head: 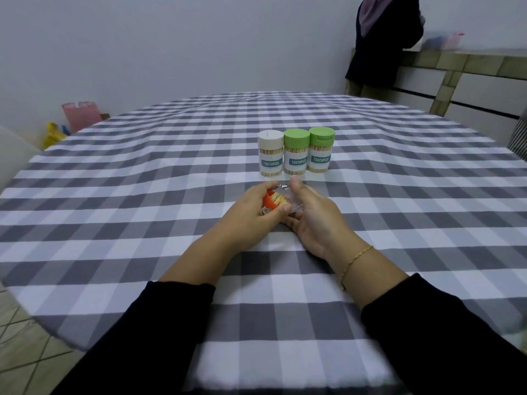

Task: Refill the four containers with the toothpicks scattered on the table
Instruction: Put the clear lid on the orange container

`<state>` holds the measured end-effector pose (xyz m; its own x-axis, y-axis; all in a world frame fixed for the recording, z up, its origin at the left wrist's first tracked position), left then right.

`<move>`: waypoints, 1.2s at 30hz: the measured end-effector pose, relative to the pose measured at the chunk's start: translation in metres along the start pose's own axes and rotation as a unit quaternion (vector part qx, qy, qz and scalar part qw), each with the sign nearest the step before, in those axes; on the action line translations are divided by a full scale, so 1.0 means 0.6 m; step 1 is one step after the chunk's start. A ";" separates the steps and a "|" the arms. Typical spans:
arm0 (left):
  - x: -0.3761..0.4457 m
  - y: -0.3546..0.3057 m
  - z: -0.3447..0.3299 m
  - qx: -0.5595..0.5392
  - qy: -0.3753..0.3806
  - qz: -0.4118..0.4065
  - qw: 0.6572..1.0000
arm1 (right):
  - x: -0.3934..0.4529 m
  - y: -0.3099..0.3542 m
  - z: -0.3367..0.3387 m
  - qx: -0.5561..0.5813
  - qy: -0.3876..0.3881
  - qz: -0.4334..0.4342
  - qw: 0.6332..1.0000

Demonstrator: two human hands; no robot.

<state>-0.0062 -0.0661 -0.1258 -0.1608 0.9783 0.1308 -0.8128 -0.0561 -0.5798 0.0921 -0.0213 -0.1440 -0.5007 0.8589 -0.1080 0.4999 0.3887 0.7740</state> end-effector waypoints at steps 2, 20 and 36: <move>0.000 0.000 0.001 0.000 0.004 0.002 1.000 | 0.000 0.000 -0.002 -0.010 0.007 0.003 1.000; 0.000 0.006 0.007 0.048 -0.002 0.017 0.999 | 0.000 0.009 0.010 -0.090 -0.002 0.053 0.995; 0.009 0.031 -0.005 -0.087 -0.007 0.048 0.995 | -0.020 0.037 -0.025 -0.431 0.047 0.243 0.868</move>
<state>-0.0208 -0.0613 -0.1383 -0.2420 0.9671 0.0786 -0.6844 -0.1127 -0.7204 0.0988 -0.0282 -0.1163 -0.4543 0.8045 0.3827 -0.0250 -0.4410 0.8972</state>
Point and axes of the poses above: each hand's wrist, its own x-axis towards the middle knuckle, its own z-axis out of the back of the hand, y = z × x, the point moved 7 cm from there along x, towards the middle knuckle, and after that the axes turned 10 degrees about x, right-handed, at the moved point
